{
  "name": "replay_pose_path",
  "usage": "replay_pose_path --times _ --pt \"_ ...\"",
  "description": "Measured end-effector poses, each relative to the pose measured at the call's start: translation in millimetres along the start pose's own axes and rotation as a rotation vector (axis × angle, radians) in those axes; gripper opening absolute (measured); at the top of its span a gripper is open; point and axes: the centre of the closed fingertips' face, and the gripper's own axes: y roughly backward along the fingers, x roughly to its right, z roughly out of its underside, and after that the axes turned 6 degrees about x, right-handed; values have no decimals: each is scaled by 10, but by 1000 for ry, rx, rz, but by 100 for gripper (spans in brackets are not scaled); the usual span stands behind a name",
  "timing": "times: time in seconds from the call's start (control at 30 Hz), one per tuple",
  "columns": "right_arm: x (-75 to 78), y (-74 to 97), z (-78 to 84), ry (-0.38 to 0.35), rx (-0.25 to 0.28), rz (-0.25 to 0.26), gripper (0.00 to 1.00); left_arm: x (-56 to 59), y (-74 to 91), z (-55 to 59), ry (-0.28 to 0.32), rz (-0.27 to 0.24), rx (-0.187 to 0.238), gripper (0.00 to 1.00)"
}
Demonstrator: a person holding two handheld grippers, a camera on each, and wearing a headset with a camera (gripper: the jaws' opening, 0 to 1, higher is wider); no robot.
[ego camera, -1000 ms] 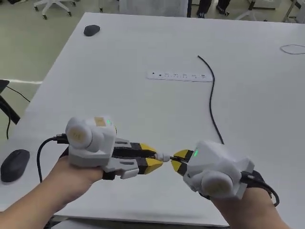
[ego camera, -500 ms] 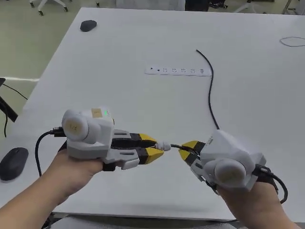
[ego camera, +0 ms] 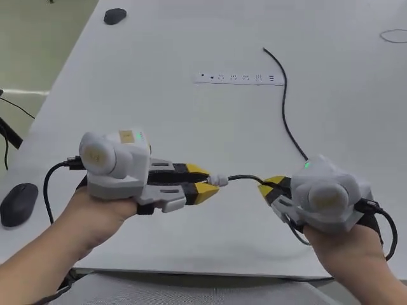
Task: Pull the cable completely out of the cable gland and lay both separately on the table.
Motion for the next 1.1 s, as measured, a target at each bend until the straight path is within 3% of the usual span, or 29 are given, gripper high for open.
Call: replay_pose_path --times 0.07,0.27,0.4,0.87,1.03,1.1 --pt "58 -7 77 -25 -8 8 0 6 -7 -6 -2 0 3 15" --pt "184 -14 290 -193 -42 45 0 10 -25 -24 -8 2 6 15" --pt "163 -52 357 -262 -60 21 0 27 -50 0 -2 8 1 15" --pt "132 -15 280 -189 -29 16 0 -38 -12 9 -5 -18 -10 15" --pt "115 35 231 -86 -5 9 0 -86 11 -6 3 -38 -9 15" --pt "95 45 234 -85 -5 2 0 -83 15 -17 3 -39 -8 15"
